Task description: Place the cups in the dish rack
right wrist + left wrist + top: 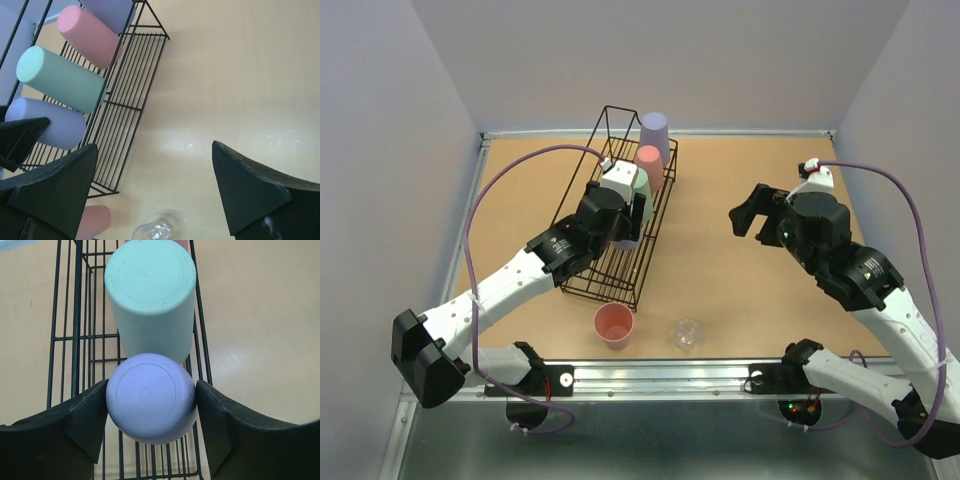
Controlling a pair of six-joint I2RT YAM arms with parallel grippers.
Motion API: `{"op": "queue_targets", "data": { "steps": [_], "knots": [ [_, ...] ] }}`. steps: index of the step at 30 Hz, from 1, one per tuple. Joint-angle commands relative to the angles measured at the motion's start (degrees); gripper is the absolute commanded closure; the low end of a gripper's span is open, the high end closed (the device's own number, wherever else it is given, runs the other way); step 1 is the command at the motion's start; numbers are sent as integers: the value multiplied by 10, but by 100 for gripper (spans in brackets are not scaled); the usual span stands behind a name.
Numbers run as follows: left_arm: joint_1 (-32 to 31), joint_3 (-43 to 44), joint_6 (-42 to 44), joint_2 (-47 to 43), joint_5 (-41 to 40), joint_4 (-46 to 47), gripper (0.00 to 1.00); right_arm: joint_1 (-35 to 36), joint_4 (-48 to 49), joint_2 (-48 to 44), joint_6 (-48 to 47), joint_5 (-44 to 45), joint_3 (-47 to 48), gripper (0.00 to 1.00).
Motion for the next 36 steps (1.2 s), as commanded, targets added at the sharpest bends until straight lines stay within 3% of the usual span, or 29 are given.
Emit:
{"op": "queue_targets", "data": {
  "steps": [1, 2, 5, 10, 19, 22, 30, 36],
  "knots": [
    [-3, -7, -6, -4, -30, 30, 82, 2, 10, 1, -9, -8, -5, 0],
    [-3, -8, -7, -6, -32, 30, 67, 2, 10, 2, -11, -9, -6, 0],
    [-5, -14, -10, -13, -34, 30, 48, 2, 10, 2, -16, -9, -9, 0],
    [-8, -15, -11, -21, -35, 25, 33, 2, 10, 1, -19, -10, -16, 0],
    [-16, -9, -21, -37, -40, 4, 16, 2, 10, -7, -18, -15, -36, 0],
    [-18, -7, -23, -38, -42, -2, 6, 2, 10, -17, -19, -16, -42, 0],
    [-27, 19, -39, -36, -60, -18, 3, 2, 10, -33, -25, -33, -50, 0],
    [-28, 67, -55, -36, -70, -31, 3, 2, 7, -3, -69, -204, -56, 0]
  ]
}}
